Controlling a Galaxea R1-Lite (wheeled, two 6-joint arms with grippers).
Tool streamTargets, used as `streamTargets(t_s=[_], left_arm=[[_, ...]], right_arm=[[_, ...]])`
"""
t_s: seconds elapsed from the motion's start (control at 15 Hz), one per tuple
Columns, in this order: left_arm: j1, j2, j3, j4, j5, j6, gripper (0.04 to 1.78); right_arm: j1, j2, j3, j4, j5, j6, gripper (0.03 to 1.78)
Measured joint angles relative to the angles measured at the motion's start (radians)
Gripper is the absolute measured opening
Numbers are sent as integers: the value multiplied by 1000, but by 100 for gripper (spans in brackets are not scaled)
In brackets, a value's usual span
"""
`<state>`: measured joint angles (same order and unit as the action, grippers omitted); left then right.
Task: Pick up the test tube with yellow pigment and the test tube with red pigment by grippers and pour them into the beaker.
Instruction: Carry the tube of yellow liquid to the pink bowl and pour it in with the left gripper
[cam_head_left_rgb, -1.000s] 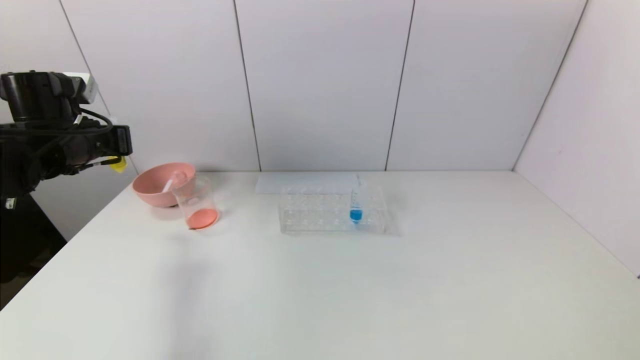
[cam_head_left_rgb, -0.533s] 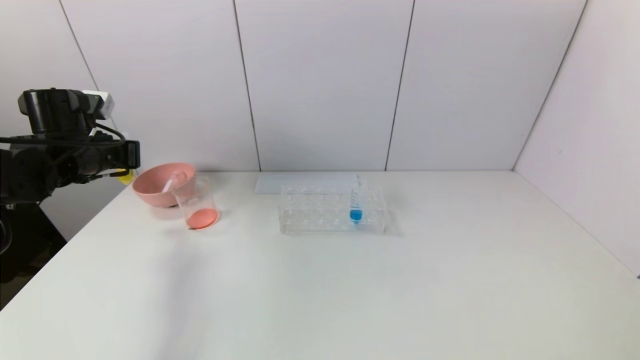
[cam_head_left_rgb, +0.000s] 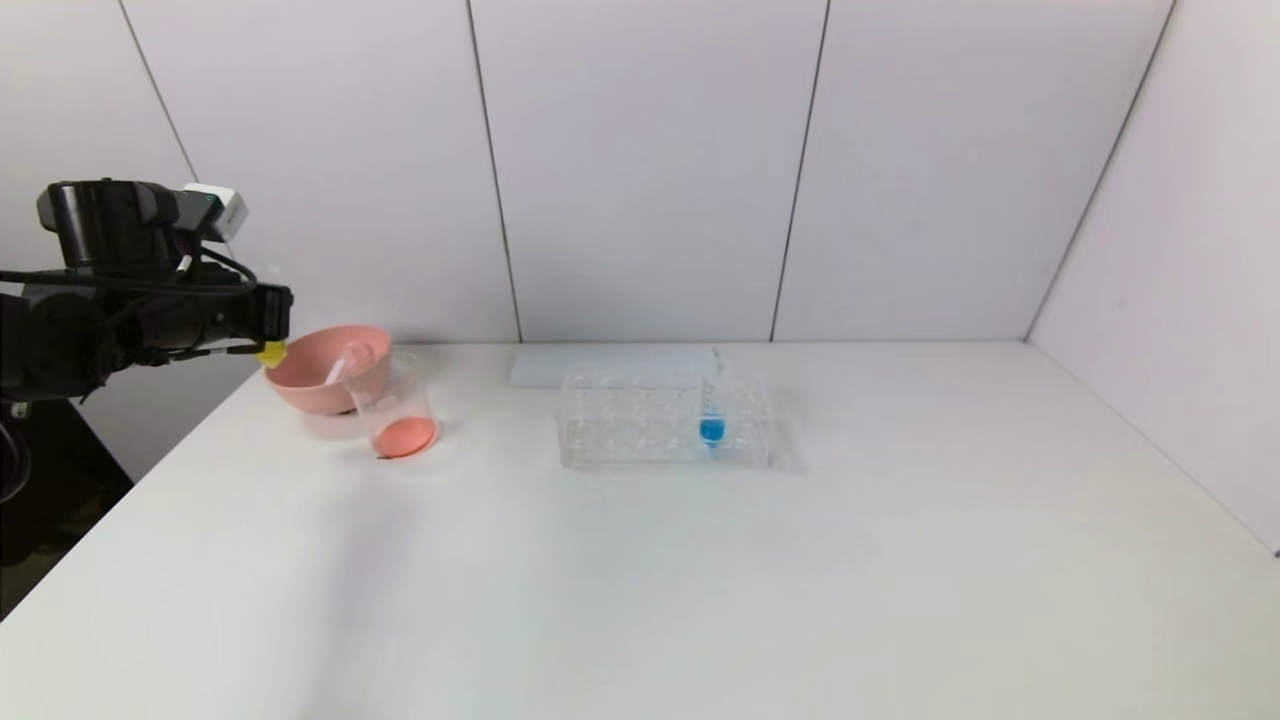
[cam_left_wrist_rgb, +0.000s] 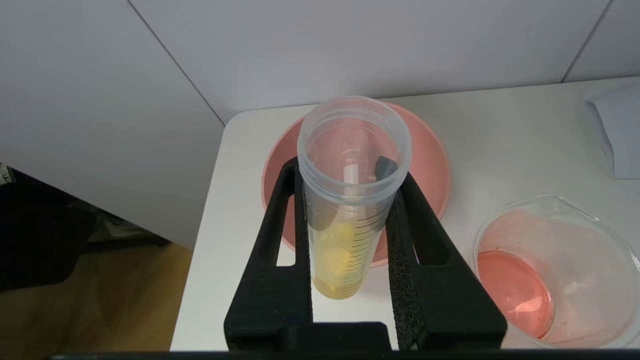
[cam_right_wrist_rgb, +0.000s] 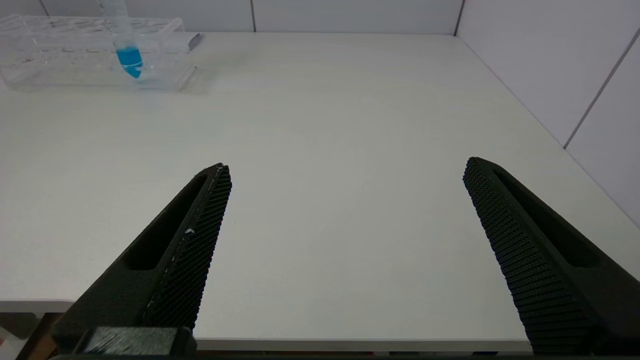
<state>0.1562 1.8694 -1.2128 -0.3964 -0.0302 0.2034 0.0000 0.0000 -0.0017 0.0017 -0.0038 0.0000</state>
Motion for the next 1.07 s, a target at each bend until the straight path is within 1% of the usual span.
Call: streamTargets(t_s=[0.13,0.33,0.47,0.73,0.93,1.07], left_arm=[[22,0,-12,46,-38,39,44],[56,6,-49,118,-149,130,44],[68,12,-67,129,-190,170,44],[71,31,-113,180,-279,209,44],[73,52,-166,254,-359,284,44],[74,66,-205,314,-386,346,44]], right_arm=[[0,0,0,0,0,0,170],[0,0,0,0,0,0,170],[0,0,0,0,-1,0,170],[0,0,0,0,0,0,170],[0,0,0,0,0,0,170],[0,0,0,0,0,0,170]])
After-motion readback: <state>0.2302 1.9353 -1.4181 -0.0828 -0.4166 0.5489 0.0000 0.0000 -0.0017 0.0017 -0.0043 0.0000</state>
